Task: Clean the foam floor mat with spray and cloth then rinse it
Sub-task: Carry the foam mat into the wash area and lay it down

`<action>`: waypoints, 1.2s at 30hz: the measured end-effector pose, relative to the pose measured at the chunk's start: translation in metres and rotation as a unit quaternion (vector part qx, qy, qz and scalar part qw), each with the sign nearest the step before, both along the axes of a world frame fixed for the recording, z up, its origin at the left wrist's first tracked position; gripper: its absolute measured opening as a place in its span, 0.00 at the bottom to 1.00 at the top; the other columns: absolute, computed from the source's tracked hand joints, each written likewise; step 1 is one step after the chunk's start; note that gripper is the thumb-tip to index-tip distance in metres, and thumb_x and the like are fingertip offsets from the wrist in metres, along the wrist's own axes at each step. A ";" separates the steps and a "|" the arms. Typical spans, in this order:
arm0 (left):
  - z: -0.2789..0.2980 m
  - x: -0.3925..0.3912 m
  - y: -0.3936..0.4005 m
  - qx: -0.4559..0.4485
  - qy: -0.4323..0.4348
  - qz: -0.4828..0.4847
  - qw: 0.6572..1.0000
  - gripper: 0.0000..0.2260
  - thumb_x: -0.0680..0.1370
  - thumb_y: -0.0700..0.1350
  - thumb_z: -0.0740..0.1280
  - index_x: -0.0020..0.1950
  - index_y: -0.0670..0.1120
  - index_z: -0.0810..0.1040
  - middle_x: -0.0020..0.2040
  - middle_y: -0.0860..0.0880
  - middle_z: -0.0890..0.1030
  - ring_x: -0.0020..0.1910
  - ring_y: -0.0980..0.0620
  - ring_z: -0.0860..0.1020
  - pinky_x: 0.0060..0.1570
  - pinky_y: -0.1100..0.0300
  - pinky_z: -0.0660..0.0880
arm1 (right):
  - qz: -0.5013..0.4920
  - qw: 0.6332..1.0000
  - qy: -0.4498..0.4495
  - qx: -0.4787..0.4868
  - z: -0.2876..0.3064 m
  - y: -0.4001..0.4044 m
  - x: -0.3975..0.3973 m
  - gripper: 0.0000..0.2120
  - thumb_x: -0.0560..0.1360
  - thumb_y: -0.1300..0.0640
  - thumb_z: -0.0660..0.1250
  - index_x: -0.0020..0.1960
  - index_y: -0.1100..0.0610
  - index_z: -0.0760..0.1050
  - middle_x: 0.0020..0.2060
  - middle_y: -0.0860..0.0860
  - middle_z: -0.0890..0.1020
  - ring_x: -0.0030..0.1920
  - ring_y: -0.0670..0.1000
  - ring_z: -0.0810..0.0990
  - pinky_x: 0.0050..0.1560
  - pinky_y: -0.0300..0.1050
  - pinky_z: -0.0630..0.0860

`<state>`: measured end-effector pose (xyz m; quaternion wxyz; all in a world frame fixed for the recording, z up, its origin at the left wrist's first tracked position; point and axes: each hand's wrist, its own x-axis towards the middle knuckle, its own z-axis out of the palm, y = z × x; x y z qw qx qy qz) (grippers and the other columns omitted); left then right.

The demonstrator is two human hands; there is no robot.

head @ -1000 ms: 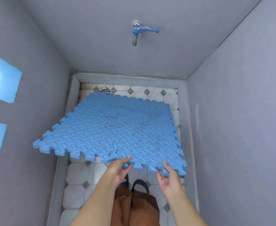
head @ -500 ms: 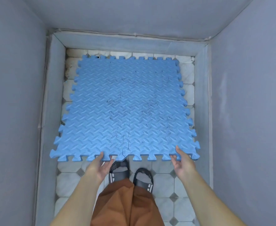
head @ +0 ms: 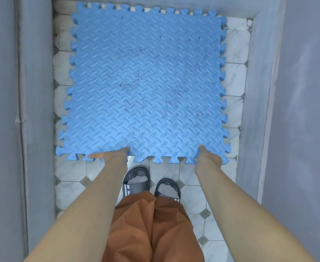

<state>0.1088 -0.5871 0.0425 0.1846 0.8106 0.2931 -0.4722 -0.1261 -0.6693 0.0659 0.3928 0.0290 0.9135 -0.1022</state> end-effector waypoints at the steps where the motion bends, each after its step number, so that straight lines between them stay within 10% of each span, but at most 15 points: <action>1: -0.004 -0.008 -0.003 0.029 -0.023 -0.044 0.998 0.47 0.71 0.49 0.73 0.77 0.53 0.41 0.61 0.40 0.75 0.56 0.43 0.77 0.63 0.48 0.70 | -0.019 1.000 0.007 0.000 -0.009 0.001 0.000 0.34 0.72 0.48 0.74 0.70 0.61 0.65 0.64 0.57 0.75 0.60 0.60 0.77 0.59 0.53 0.75; 4: -0.016 -0.028 -0.005 0.023 -0.075 -0.159 0.984 0.45 0.75 0.51 0.69 0.76 0.59 0.36 0.67 0.33 0.63 0.50 0.40 0.74 0.57 0.49 0.69 | 0.009 0.999 0.021 -0.024 -0.033 0.011 0.002 0.46 0.71 0.50 0.75 0.77 0.56 0.50 0.72 0.59 0.66 0.68 0.61 0.71 0.67 0.55 0.70; 10: -0.056 -0.039 0.017 -0.024 -0.067 -0.269 0.960 0.53 0.68 0.53 0.76 0.76 0.61 0.37 0.67 0.33 0.58 0.56 0.36 0.74 0.55 0.47 0.71 | 0.185 0.983 -0.005 -0.021 -0.083 0.042 -0.005 0.52 0.66 0.41 0.76 0.76 0.33 0.43 0.73 0.65 0.57 0.51 0.59 0.79 0.58 0.57 0.79; 17: -0.089 -0.037 0.030 -0.041 -0.085 -0.396 0.914 0.55 0.67 0.59 0.75 0.76 0.58 0.34 0.64 0.36 0.62 0.62 0.37 0.69 0.62 0.48 0.67 | 0.327 0.944 -0.011 -0.040 -0.104 0.057 -0.012 0.54 0.67 0.49 0.79 0.79 0.40 0.44 0.77 0.61 0.43 0.66 0.57 0.74 0.60 0.39 0.69; 25: -0.090 -0.034 0.033 0.065 -0.144 -0.595 0.788 0.55 0.67 0.72 0.64 0.77 0.44 0.36 0.63 0.37 0.68 0.62 0.40 0.67 0.55 0.48 0.71 | 0.521 0.848 0.067 0.070 -0.092 0.048 -0.014 0.48 0.72 0.38 0.70 0.79 0.43 0.42 0.79 0.57 0.42 0.76 0.63 0.50 0.63 0.58 0.71; 36: 0.014 0.001 0.007 0.062 -0.167 -0.722 0.669 0.45 0.74 0.68 0.60 0.78 0.45 0.40 0.69 0.39 0.63 0.64 0.41 0.67 0.55 0.49 0.71 | 0.610 0.786 0.075 0.067 0.003 0.014 -0.005 0.46 0.73 0.41 0.71 0.79 0.42 0.43 0.79 0.54 0.47 0.76 0.62 0.54 0.68 0.60 0.68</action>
